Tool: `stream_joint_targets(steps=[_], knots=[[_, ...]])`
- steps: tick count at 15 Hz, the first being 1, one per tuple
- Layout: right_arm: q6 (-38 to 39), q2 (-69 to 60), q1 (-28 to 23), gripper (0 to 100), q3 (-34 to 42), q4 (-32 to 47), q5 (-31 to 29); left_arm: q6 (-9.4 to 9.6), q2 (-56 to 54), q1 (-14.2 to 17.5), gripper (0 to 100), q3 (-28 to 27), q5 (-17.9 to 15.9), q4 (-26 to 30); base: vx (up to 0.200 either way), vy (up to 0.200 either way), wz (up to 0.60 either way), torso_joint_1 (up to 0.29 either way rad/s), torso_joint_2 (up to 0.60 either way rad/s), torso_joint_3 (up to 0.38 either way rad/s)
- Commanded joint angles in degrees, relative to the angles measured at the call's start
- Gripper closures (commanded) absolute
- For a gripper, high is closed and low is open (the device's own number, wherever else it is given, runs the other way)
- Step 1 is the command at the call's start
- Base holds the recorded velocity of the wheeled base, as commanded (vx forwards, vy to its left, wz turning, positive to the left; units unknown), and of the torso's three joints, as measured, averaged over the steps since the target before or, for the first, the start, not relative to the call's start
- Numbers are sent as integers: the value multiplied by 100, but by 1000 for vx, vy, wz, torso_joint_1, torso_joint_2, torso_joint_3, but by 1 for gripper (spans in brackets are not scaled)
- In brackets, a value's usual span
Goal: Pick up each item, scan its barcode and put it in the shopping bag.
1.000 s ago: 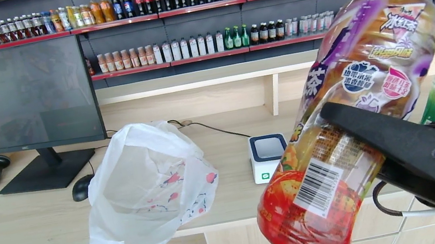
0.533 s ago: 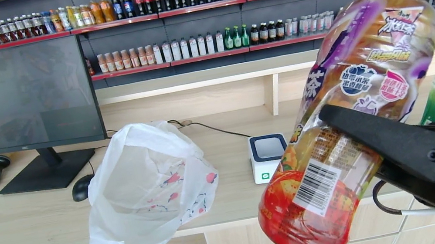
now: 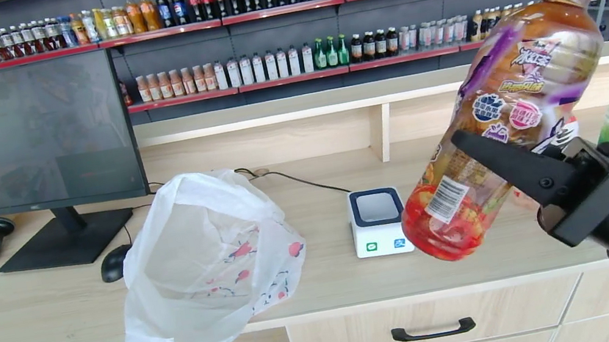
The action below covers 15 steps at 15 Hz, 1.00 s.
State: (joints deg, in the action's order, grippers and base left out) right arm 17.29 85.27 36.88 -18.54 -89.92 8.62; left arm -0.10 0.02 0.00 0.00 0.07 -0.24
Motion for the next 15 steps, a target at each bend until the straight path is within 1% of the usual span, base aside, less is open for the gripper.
stream_joint_targets(steps=[1,2,3,5,8,9,10,11,13,15], knots=[[-173,33,-401,100,140,-8,-18,1,-2,0,0,0,1,-2,0,0,0,0,0,0],[-472,60,-655,100,246,-8,-18,1,-2,0,0,0,1,-2,0,0,0,0,0,0],[-753,174,-1025,100,105,-8,-1,1,-2,0,0,0,1,-2,0,0,0,0,0,0],[-1131,314,-1350,100,-97,-8,-27,1,-2,0,0,0,1,-2,0,0,0,0,0,0],[-1544,596,-1921,100,-132,-8,-44,-8,-2,0,0,0,1,-2,0,0,0,0,0,0],[-1597,631,-1974,100,-132,-8,-44,-8,-2,0,0,0,1,-2,0,0,0,0,0,0],[-1808,710,-1991,100,-62,-8,-97,1,-2,0,0,0,1,-2,0,0,0,0,0,0],[-1931,789,-1991,100,-62,-8,-238,1,-2,0,0,0,1,-2,0,0,0,0,0,0],[-1975,965,-2088,100,-150,-8,-581,1,-2,0,0,0,1,-2,0,0,0,0,0,0],[-1975,1026,-2114,100,-352,-8,-616,-8,-2,0,0,0,1,-2,0,0,0,0,0,0]])
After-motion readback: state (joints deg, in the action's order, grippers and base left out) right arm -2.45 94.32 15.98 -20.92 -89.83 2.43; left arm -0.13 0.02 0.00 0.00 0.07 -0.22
